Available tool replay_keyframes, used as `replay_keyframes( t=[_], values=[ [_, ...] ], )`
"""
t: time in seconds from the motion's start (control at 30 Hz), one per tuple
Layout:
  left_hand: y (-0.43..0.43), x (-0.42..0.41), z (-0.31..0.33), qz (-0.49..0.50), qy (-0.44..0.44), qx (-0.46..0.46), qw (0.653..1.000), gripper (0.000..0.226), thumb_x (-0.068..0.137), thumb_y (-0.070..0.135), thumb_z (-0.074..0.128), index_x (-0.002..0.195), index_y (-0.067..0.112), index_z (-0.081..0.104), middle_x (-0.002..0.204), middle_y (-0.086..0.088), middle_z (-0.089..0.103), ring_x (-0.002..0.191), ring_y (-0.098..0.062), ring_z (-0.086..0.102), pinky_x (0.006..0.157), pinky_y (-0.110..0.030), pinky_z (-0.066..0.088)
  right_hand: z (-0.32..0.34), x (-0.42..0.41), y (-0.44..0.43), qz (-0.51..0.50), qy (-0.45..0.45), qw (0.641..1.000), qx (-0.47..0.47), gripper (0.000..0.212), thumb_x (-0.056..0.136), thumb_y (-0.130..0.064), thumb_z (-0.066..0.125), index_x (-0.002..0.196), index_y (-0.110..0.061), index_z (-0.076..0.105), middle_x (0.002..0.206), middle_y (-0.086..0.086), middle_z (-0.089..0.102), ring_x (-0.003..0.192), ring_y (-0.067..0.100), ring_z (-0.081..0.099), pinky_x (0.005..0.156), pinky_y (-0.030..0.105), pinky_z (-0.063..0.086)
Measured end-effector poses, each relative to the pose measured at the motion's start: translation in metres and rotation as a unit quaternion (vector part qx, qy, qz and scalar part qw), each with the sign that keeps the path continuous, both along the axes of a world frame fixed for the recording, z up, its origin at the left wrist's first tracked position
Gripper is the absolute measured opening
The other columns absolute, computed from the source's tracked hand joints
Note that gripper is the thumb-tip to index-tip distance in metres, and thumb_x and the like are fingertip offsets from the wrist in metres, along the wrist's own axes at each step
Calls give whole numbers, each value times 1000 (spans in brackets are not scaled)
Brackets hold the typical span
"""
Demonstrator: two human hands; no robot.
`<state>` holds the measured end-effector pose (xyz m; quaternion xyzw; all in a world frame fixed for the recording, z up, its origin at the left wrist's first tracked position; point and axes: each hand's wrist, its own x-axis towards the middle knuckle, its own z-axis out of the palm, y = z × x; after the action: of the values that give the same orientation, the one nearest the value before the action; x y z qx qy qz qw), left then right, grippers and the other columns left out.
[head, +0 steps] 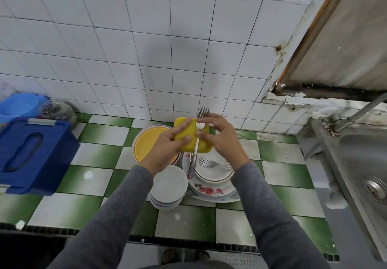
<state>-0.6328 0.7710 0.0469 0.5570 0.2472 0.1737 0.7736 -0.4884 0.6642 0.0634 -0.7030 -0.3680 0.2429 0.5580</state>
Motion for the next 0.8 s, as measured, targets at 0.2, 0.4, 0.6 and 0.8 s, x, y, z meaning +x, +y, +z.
replay_keyframes(
  t=[0.2,0.4,0.6,0.8],
  values=[
    [4,-4,5,-52,9,-33,998,50,79,17,68,125,36,64,141,-6,53,121,-30,58,88,-35,56,5,14,0,10,132,991,16,27,81,1,77,101,-17,76,102,0,72,85,3,65,88,33,56],
    [0,-8,7,-101,31,-19,994,42,78,22,71,114,42,72,145,0,49,125,-30,55,99,-43,53,8,28,-1,-61,183,977,85,27,87,4,70,101,-18,74,94,-7,76,82,5,68,77,20,53],
    [-3,-1,16,-81,19,-20,996,48,80,20,68,125,37,63,143,0,51,124,-27,56,91,-35,56,3,25,-1,-77,183,976,89,25,89,0,70,104,-20,73,110,1,72,85,6,67,78,23,54],
    [-3,-5,19,-118,43,-1,992,44,88,15,66,126,38,62,137,9,53,118,-20,58,88,-31,57,6,28,-4,-90,177,975,95,26,89,2,69,107,-18,73,107,-3,74,90,5,68,78,17,53]
  ],
)
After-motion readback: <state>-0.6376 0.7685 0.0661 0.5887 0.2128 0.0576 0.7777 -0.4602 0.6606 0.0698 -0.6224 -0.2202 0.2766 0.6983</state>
